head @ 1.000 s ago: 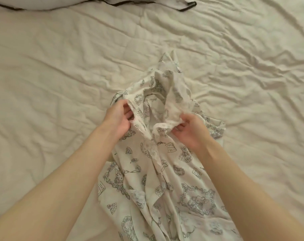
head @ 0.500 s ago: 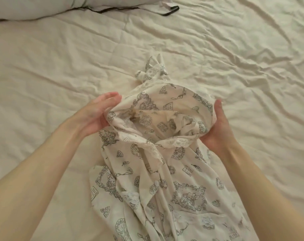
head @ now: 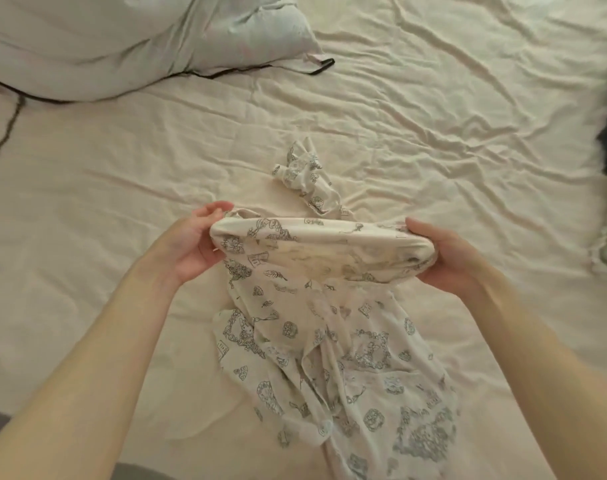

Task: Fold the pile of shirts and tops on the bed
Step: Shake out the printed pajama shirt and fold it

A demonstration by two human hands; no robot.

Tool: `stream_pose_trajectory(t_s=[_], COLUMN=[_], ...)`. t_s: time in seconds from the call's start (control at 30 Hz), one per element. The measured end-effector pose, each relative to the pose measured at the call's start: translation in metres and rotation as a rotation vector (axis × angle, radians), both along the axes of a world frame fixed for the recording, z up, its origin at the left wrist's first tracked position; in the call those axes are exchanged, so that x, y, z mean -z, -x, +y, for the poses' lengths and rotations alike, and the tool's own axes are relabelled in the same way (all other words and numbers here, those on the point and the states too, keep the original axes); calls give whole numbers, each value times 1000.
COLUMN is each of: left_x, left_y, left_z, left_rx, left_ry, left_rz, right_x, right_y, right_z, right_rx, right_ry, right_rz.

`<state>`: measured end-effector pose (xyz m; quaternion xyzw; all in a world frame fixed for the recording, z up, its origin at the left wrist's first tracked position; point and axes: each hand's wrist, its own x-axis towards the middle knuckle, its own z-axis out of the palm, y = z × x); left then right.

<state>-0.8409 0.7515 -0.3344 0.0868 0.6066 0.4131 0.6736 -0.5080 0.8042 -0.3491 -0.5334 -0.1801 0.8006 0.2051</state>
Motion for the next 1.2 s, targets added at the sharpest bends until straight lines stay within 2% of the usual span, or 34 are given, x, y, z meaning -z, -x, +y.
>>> stream_pose_trajectory(t_s=[0.13,0.23,0.27,0.33,0.4,0.5,0.57,0.6,0.7,0.77,0.8,0.9,1.0,1.07,1.2], left_x=[-42,-73,-81,-96,-104,-123,-144,-154,-185,-203,-213,-248,-287,-310,-358], left_y=[-4,-6,-7,-16,-22,-30,-37,-41,-53,-57,-56,-45,-31,-25,-36], left_z=[-20,-41,-48,-64,-75,-84,-87,-89,-91,-89,-87,-82,-75,-69,-54], left_rx=[108,307,415,641,861,1089,1208,1246,1226,1152,1132,1050,849,667,261], left_ry=[-6,-76,-85,-102,-161,-195,-147,-124,-120,-183,-206,-219,-301,-411,-599], left_rz=[103,130,196,435,794,1145,1350,1452,1746,1910,1950,1992,2045,1899,1359], right_x=[-40,-69,-79,-99,-121,-155,-178,-187,-219,-237,-246,-279,-312,-334,-380], right_y=[-9,-11,-12,-12,-11,-3,7,11,29,39,41,42,38,35,36], right_z=[-15,-32,-39,-53,-67,-83,-90,-93,-103,-105,-104,-97,-85,-77,-64], right_rx=[-28,2,-24,-87,-150,-384,-596,-726,-1098,-1212,-1200,-1047,-961,-840,-488], right_ry=[-62,-173,-222,-319,-420,-572,-681,-752,-956,-1065,-1096,-1155,-1232,-1249,-1295], right_rz=[-68,-128,-141,-178,-202,-268,-463,-621,-1091,-1293,-1345,-1408,-1485,-1456,-1306])
